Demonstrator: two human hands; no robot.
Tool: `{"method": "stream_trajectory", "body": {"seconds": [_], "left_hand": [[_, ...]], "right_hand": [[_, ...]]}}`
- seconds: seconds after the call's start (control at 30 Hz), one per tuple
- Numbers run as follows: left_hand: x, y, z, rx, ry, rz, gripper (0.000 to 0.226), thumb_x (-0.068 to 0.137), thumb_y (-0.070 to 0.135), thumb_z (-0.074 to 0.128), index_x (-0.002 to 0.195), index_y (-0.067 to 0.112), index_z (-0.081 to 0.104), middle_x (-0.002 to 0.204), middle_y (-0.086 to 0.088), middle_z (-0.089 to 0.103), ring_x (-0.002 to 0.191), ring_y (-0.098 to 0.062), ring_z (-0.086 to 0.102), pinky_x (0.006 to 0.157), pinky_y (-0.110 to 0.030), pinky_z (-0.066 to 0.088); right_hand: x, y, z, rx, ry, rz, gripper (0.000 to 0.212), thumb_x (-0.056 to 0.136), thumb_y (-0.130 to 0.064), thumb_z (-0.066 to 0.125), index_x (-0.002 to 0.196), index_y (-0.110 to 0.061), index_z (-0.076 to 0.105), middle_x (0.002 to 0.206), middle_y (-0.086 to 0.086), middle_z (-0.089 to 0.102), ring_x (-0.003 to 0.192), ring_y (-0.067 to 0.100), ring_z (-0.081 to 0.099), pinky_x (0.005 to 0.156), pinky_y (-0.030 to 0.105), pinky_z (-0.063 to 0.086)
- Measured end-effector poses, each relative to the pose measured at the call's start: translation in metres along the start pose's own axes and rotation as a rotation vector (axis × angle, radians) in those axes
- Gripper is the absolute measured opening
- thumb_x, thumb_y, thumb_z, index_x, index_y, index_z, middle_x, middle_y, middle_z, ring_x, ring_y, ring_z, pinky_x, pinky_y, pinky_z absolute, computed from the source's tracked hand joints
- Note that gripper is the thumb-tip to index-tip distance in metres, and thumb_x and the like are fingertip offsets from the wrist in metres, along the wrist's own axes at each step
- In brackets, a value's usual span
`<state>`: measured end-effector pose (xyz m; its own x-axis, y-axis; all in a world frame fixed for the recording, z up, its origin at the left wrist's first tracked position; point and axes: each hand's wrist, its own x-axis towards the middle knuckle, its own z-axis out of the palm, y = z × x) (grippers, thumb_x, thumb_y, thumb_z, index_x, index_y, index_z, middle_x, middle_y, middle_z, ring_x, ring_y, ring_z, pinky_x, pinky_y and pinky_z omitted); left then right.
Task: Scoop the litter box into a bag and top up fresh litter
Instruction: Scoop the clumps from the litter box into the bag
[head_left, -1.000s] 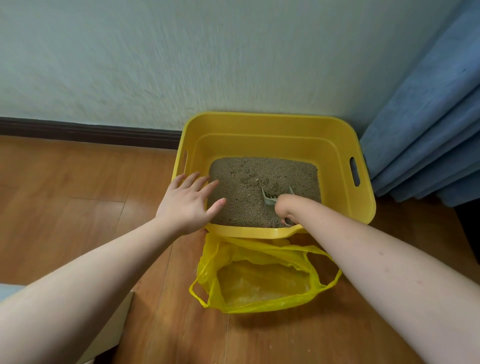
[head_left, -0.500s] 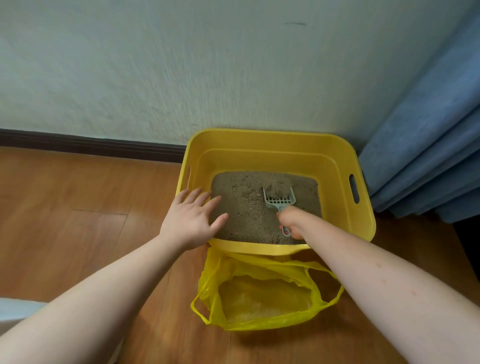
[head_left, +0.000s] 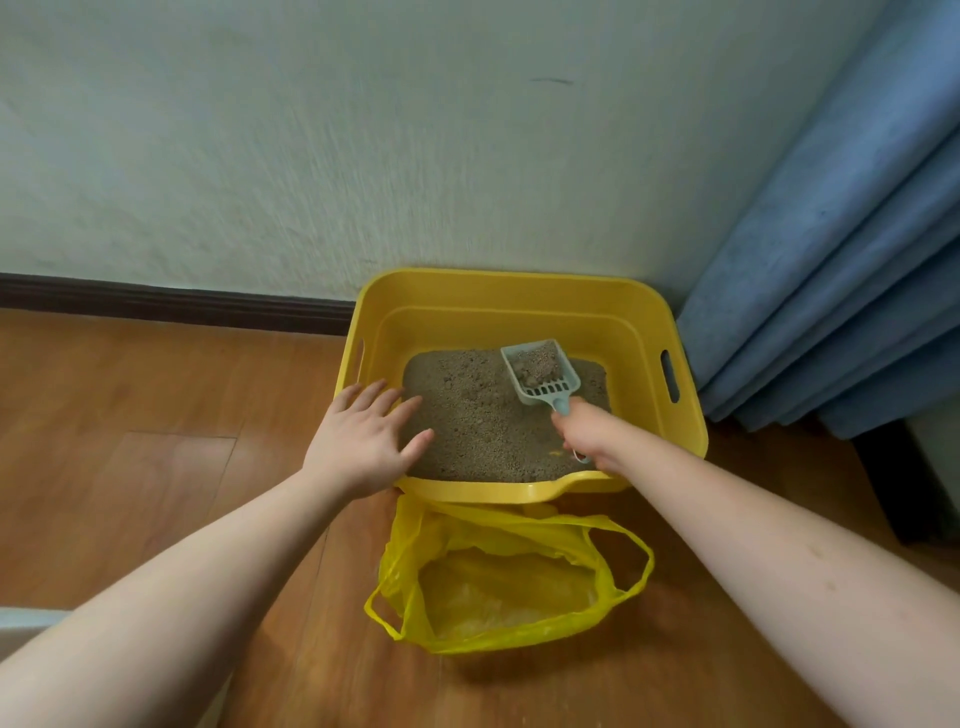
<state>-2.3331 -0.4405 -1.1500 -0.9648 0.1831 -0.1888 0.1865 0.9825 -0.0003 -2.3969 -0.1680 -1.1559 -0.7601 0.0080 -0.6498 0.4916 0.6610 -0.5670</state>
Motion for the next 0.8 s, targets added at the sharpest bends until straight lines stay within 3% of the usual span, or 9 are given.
{"method": "stream_trajectory", "body": {"seconds": [0.13,0.33,0.63,0.8], "left_hand": [[-0.001,-0.001,-0.003,-0.005,-0.002,-0.004,0.079,0.088,0.071,0.0,0.15,0.033,0.029,0.157,0.004,0.033,0.148,-0.018,0.016,0.12,-0.041,0.008],[0.0,-0.003,-0.004,0.0,-0.003,-0.004,0.085,0.083,0.072,-0.006,0.15,0.033,0.03,0.156,0.003,0.033,0.148,-0.018,0.018,0.119,-0.042,0.009],[-0.001,-0.003,-0.002,0.013,0.007,-0.001,0.083,0.085,0.071,-0.003,0.15,0.032,0.029,0.156,0.002,0.035,0.147,-0.02,0.018,0.119,-0.042,0.01],[-0.002,-0.004,-0.003,0.011,0.004,-0.004,0.074,0.091,0.068,0.004,0.151,0.032,0.028,0.156,0.002,0.033,0.148,-0.019,0.017,0.119,-0.041,0.009]], "right_hand": [[-0.005,0.001,-0.01,-0.006,0.02,-0.051,0.033,0.102,-0.023,0.035,0.133,-0.013,0.038,0.1,0.01,0.052,0.082,0.021,0.045,0.074,0.034,0.039],[-0.019,0.007,-0.022,-0.096,0.028,-0.146,0.03,0.102,-0.024,0.035,0.129,-0.014,0.044,0.082,0.002,0.049,0.069,0.014,0.042,0.059,0.029,0.034],[-0.036,0.009,-0.03,-0.199,-0.018,-0.167,0.033,0.103,-0.026,0.035,0.132,-0.012,0.041,0.113,0.017,0.058,0.093,0.029,0.057,0.079,0.04,0.046],[-0.044,0.008,-0.032,-0.244,0.021,-0.23,0.034,0.103,-0.026,0.036,0.134,-0.013,0.041,0.098,0.009,0.057,0.075,0.018,0.049,0.06,0.03,0.036]]}}
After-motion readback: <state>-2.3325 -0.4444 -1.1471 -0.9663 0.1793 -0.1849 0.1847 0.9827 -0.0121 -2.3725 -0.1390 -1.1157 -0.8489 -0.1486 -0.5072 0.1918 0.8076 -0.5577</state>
